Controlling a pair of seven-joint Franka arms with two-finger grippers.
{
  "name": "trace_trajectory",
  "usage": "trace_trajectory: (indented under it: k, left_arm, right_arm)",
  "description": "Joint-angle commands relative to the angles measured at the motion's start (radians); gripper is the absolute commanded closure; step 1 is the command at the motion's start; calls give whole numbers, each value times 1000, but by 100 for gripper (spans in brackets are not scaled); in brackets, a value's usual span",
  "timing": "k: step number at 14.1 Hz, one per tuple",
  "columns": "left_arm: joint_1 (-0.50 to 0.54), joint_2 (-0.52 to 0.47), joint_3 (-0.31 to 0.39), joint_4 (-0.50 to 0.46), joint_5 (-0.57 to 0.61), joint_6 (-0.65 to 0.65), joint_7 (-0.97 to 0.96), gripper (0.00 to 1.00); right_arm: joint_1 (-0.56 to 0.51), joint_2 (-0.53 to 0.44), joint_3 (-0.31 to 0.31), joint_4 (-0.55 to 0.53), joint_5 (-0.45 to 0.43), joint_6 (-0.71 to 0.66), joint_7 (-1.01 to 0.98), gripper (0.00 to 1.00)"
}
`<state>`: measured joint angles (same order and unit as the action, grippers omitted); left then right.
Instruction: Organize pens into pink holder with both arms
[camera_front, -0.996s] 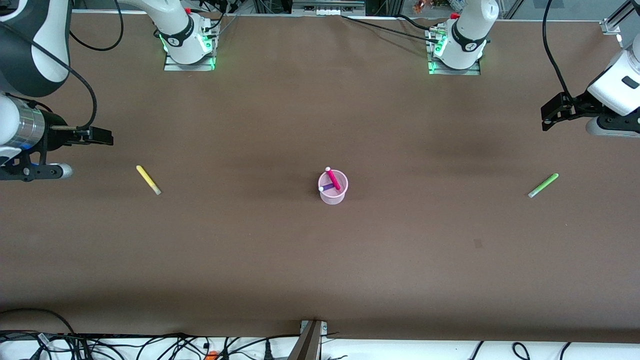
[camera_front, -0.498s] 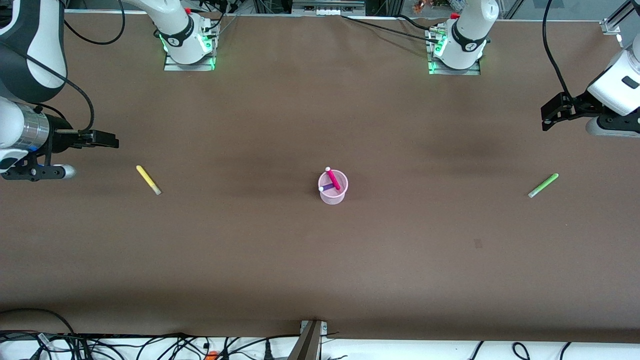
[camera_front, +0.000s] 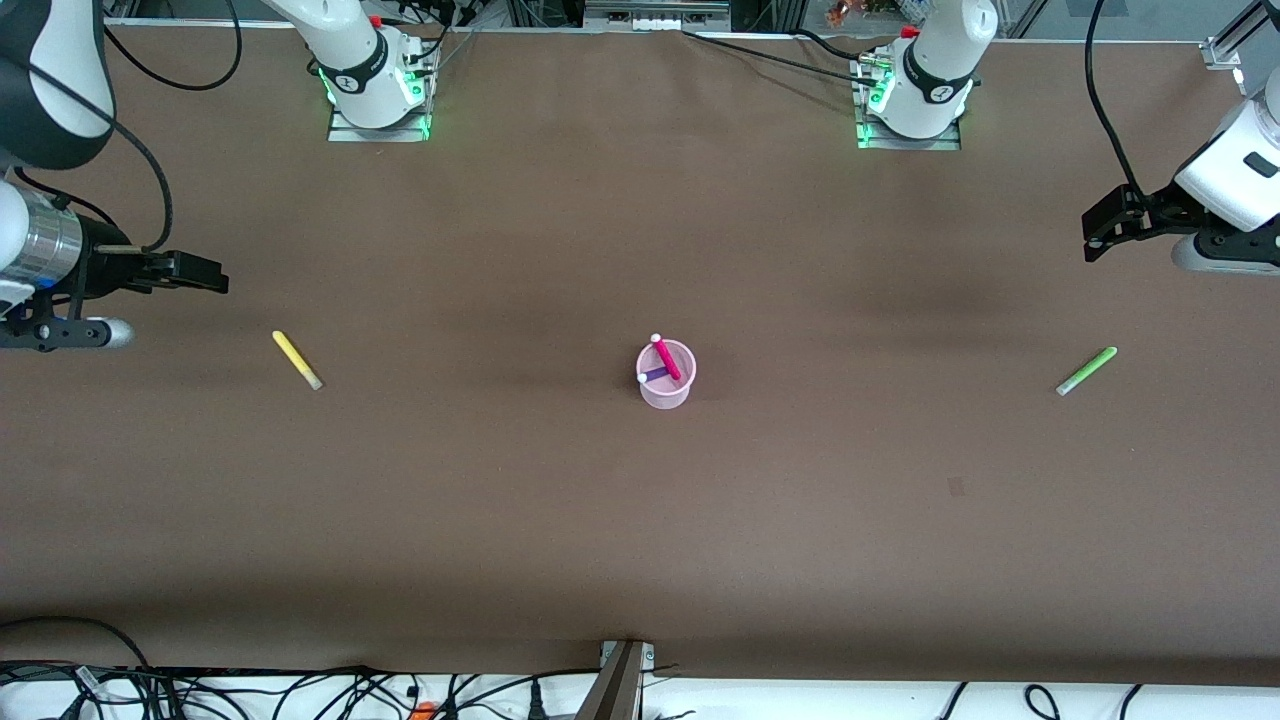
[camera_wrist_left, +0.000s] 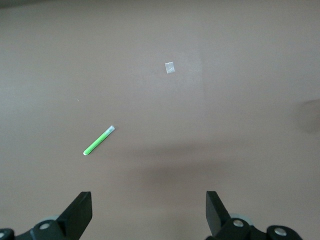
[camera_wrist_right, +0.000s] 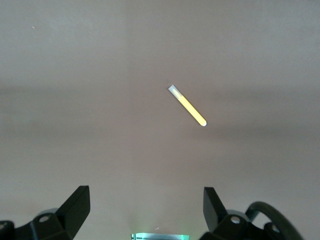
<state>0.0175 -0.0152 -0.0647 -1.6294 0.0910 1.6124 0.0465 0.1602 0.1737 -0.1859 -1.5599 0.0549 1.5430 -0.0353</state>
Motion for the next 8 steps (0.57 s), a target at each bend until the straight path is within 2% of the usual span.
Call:
trace_trajectory:
  k: [1, 5, 8]
  left_arm:
    - [-2, 3, 2, 19, -16, -16, -1, 0]
    - [-1, 3, 2, 19, -16, -16, -1, 0]
    - [-1, 3, 2, 19, -16, -16, -1, 0]
  right_arm:
    - [-1, -52, 22, -23, -32, 22, 15, 0]
    - [4, -48, 25, 1, -18, 23, 18, 0]
    - [25, -46, 34, -3, -30, 8, 147, 0]
